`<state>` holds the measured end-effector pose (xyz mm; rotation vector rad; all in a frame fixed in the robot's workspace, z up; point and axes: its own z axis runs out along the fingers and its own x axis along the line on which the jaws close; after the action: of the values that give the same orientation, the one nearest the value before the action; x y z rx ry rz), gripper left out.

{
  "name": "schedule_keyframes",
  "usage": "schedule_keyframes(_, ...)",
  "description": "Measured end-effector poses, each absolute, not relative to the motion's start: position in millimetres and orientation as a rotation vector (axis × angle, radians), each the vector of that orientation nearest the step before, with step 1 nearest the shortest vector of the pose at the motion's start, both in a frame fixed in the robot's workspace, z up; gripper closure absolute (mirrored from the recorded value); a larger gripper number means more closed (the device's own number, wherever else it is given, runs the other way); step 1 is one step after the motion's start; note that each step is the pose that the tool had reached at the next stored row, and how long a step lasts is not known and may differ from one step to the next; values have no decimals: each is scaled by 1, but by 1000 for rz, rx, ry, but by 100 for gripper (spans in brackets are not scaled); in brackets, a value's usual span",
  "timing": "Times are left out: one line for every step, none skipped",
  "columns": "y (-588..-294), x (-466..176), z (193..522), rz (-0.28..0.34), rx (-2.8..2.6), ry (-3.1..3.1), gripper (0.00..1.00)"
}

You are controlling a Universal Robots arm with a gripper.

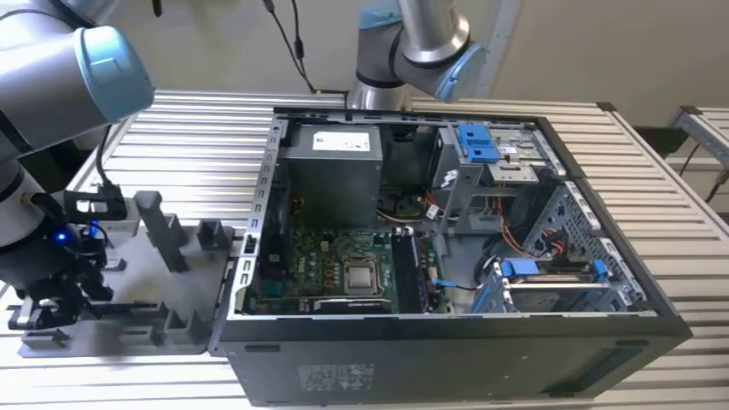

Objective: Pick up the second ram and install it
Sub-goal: 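Pick up the second ram and move it above second insertion slot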

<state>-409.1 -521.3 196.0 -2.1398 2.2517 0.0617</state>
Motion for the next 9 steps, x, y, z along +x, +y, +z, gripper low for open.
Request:
schedule_keyframes(-521, -409, 196, 62, -2140, 2252, 67)
schedule_keyframes(-521, -409, 196, 61, -2140, 2252, 73)
schedule_keyframes(-521, -409, 196, 61, -2140, 2252, 73)
schedule_keyframes(-521, -409, 196, 61, -2140, 2252, 73)
schedule_keyframes(-521, -409, 196, 61, -2140, 2252, 79)
schedule_keyframes(-521, -409, 196, 61, -2140, 2252, 79)
schedule_keyframes(-521, -409, 196, 61, -2140, 2252, 79)
schedule_keyframes(-521, -409, 196, 61, -2141, 2251, 79)
schedule_keyframes(-521, -409, 196, 60, -2142, 2250, 79)
